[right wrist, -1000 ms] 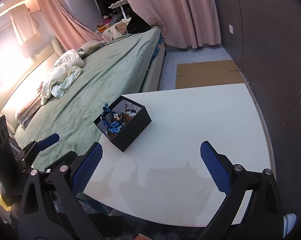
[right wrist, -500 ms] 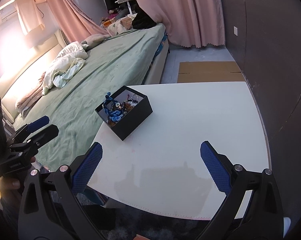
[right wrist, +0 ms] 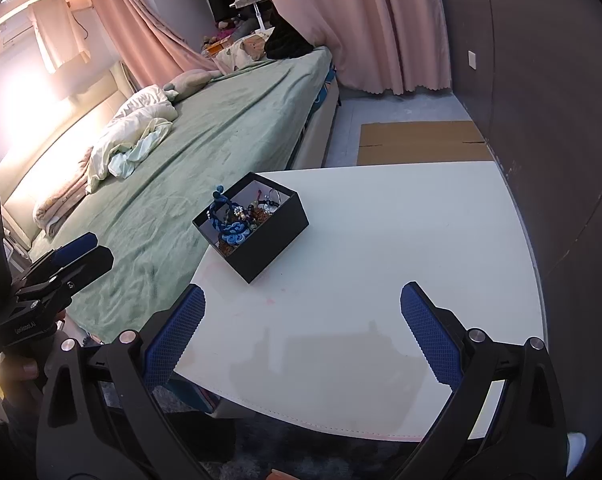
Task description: Organize jewelry
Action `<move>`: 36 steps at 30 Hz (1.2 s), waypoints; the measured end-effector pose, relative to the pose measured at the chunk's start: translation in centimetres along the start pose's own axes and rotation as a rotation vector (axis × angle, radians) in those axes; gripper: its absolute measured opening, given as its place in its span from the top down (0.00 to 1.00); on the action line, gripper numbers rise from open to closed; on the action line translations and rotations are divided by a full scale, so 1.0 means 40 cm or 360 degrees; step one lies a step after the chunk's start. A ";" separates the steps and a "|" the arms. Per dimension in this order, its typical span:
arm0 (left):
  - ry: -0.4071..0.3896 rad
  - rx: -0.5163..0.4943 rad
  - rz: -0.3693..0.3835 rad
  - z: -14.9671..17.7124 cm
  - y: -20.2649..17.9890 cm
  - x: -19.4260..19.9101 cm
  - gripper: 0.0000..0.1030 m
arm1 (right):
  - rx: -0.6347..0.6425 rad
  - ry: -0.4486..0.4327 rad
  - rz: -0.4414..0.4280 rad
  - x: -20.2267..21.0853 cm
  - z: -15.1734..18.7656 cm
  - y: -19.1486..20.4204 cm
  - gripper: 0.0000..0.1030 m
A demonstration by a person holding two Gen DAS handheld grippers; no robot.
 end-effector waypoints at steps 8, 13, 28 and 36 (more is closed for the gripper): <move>0.0002 -0.0007 -0.0008 0.000 -0.004 -0.002 0.08 | -0.0025 -0.0009 -0.0004 0.002 0.000 -0.004 0.05; 0.0006 0.0009 -0.0003 -0.005 -0.001 -0.003 0.08 | -0.0045 -0.0012 -0.0008 -0.003 -0.002 -0.009 0.05; -0.0003 0.0051 0.0013 -0.009 -0.001 -0.005 0.08 | -0.0068 -0.0038 -0.0020 -0.007 -0.012 0.002 0.05; 0.0004 0.0060 0.0012 -0.009 -0.003 -0.011 0.08 | -0.0066 -0.0014 -0.0021 -0.020 -0.013 -0.001 0.05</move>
Point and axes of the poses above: each gripper's, at about its wrist camera, not at the fingertips, and x roughly against the way its jaws point, y to its left, z to its underside, the point moved 5 cm from there along -x, roughly the way its jaws point, and after that the axes turned 8 degrees about -z, right-handed, at the moved point
